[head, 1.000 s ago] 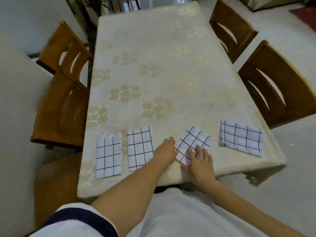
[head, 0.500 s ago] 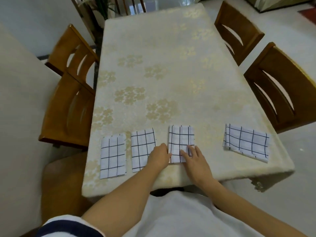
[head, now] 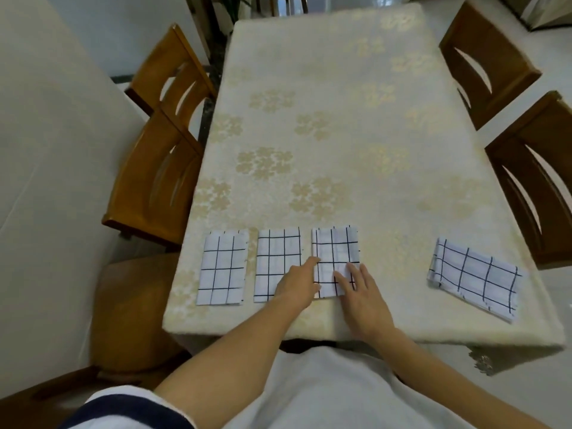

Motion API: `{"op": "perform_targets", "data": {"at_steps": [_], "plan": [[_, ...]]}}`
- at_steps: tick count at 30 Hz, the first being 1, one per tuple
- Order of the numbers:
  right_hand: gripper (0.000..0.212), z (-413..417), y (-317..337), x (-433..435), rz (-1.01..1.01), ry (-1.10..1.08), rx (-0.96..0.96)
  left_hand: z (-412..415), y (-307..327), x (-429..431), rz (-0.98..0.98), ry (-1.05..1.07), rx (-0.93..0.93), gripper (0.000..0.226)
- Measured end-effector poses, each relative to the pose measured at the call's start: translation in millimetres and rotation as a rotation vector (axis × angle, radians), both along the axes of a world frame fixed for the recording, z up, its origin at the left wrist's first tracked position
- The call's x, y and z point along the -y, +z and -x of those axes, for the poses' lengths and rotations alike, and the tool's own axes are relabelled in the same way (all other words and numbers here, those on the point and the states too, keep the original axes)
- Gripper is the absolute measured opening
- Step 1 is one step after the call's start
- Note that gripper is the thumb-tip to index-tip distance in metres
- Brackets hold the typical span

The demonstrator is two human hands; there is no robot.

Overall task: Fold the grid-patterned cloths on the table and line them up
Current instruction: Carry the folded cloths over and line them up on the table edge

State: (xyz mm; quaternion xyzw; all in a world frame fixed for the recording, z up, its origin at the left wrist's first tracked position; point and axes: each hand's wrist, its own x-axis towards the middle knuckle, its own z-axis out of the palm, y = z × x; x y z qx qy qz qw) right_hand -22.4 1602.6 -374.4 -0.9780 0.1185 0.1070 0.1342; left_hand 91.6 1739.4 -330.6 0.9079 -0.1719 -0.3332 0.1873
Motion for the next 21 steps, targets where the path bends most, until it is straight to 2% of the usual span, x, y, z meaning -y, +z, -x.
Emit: {"op": "perform_targets", "data": {"at_steps": [4, 8, 12, 13, 15, 17, 21], "plan": [[0.054, 4, -5, 5, 0.015, 0.037, -0.006, -1, -1, 2, -0.018, -0.026, -0.012, 0.062], [0.073, 2, -2, 8, -0.028, -0.003, 0.029, -1, 0, 4, -0.071, -0.101, 0.016, 0.063], [0.051, -15, 5, 19, -0.132, -0.037, 0.155, -10, 5, 14, -0.18, -0.305, 0.266, 0.074], [0.053, -19, 3, 22, -0.153, -0.005, 0.176, -13, 6, 19, -0.196, -0.367, 0.325, 0.081], [0.071, -31, 3, 29, -0.198, 0.09, 0.142, -18, 7, 28, -0.217, -0.461, 0.335, 0.1], [0.087, -45, 5, 35, -0.233, 0.176, 0.06, -22, 4, 36, -0.292, -0.53, 0.27, 0.117], [0.106, -65, 0, 49, -0.228, 0.247, -0.029, -34, -7, 45, -0.425, -0.526, 0.141, 0.139]]}}
